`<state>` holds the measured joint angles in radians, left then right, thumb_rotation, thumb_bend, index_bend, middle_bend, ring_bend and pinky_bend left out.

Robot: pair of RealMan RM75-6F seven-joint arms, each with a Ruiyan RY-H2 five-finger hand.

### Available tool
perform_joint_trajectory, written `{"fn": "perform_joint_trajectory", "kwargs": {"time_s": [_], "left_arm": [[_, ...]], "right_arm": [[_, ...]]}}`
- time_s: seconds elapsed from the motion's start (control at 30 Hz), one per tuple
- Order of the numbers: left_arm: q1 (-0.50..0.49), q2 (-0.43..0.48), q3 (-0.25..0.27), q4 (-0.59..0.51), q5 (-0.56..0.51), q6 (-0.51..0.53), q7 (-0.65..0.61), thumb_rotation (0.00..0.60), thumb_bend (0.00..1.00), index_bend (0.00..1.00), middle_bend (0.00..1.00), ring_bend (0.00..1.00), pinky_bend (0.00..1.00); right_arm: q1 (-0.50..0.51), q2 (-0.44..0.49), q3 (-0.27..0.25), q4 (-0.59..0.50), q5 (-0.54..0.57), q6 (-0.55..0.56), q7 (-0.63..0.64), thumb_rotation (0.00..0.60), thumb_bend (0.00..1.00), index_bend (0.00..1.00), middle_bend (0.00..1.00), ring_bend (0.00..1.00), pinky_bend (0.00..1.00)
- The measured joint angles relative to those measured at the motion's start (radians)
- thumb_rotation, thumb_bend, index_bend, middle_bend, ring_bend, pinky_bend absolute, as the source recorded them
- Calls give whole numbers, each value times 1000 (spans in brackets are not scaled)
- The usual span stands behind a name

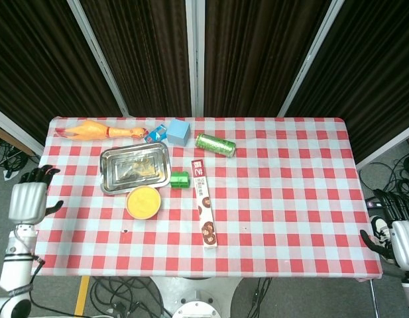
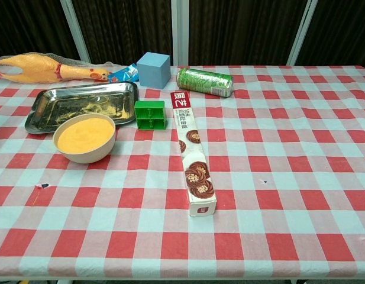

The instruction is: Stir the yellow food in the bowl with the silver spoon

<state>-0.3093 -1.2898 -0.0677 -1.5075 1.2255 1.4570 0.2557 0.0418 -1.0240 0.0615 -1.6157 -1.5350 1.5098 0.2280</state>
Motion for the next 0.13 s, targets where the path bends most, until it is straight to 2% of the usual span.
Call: {"fn": "perform_joint_trajectory", "kwargs": {"time_s": [0.13], "left_arm": [[82, 26, 53, -61, 61, 88, -9, 600, 175, 298, 292, 235, 280]], "right_arm": [[-1, -29, -9, 9, -8, 0, -5, 600, 234, 0, 73, 0, 0]]}}
